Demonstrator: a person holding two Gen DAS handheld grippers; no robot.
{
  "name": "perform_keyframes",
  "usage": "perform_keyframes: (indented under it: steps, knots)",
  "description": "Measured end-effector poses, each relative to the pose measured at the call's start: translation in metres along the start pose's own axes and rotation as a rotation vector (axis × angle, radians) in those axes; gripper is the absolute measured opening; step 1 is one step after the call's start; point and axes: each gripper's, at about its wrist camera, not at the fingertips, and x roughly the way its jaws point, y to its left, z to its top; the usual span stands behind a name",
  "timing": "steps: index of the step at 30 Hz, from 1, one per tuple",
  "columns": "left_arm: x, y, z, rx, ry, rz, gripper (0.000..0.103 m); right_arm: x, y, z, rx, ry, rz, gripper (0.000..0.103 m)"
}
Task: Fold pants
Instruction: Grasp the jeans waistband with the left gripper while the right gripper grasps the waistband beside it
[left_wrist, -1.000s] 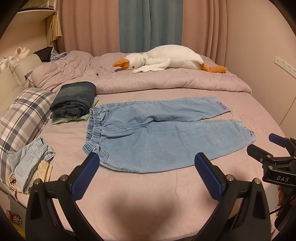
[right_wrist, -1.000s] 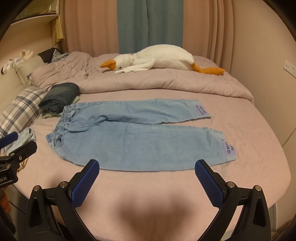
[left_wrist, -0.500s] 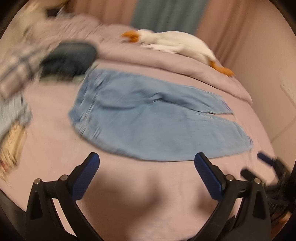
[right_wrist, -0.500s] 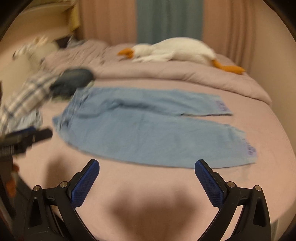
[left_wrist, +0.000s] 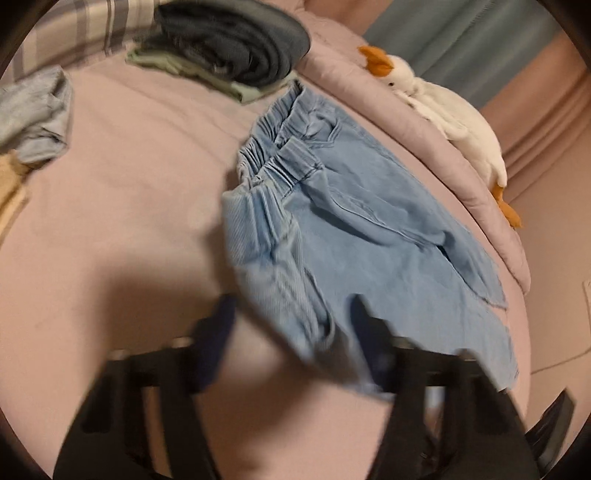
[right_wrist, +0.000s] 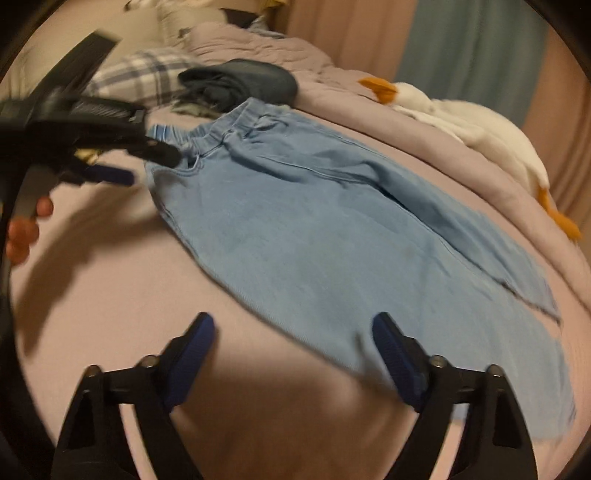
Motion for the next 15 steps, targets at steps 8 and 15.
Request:
perform_keyframes:
  steps: [8, 15]
  knots:
    - [0.001, 0.018, 0.007, -0.08, 0.012, 0.028, 0.019, 0.02, 0.011, 0.01, -0.072, 0.007, 0.04, 0.012]
    - [-0.025, 0.01, -0.002, 0.008, -0.071, 0.095, 0.018, 0.006, 0.016, 0.015, -0.095, 0.011, 0.086, 0.009]
